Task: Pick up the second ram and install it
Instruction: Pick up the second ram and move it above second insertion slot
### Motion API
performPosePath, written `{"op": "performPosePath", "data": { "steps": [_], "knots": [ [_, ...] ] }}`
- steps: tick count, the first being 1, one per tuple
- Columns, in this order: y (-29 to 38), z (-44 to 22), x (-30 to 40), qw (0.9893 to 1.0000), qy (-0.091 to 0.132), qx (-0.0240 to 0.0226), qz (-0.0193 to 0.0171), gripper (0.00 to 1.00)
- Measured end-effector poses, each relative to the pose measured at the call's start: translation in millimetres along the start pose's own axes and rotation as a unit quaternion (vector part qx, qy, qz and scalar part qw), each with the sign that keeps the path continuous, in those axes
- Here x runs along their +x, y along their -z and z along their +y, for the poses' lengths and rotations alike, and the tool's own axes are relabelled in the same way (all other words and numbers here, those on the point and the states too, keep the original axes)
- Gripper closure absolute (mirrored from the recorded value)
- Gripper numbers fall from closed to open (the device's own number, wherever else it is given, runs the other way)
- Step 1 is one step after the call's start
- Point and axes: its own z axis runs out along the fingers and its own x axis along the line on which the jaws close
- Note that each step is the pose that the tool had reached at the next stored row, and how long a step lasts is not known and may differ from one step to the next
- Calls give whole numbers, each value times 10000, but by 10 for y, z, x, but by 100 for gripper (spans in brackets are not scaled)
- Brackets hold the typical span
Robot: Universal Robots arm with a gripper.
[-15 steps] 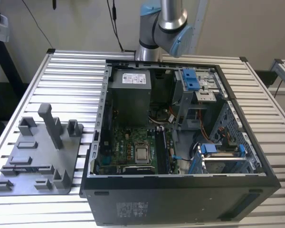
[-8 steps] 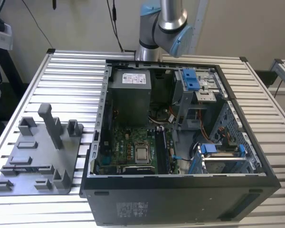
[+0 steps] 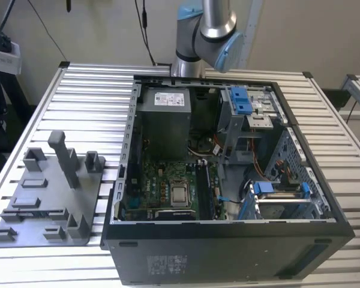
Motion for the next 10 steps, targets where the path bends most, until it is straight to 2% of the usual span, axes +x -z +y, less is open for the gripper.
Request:
{"op": "performPosePath", "data": {
  "steps": [4,7,10],
  "knots": [
    [-73,-7,2,10000,0,0,-21,46],
    [-101,-11,3,10000,1,13,-74,46],
    [-110,-12,2,10000,0,27,-78,46]
  ]
}}
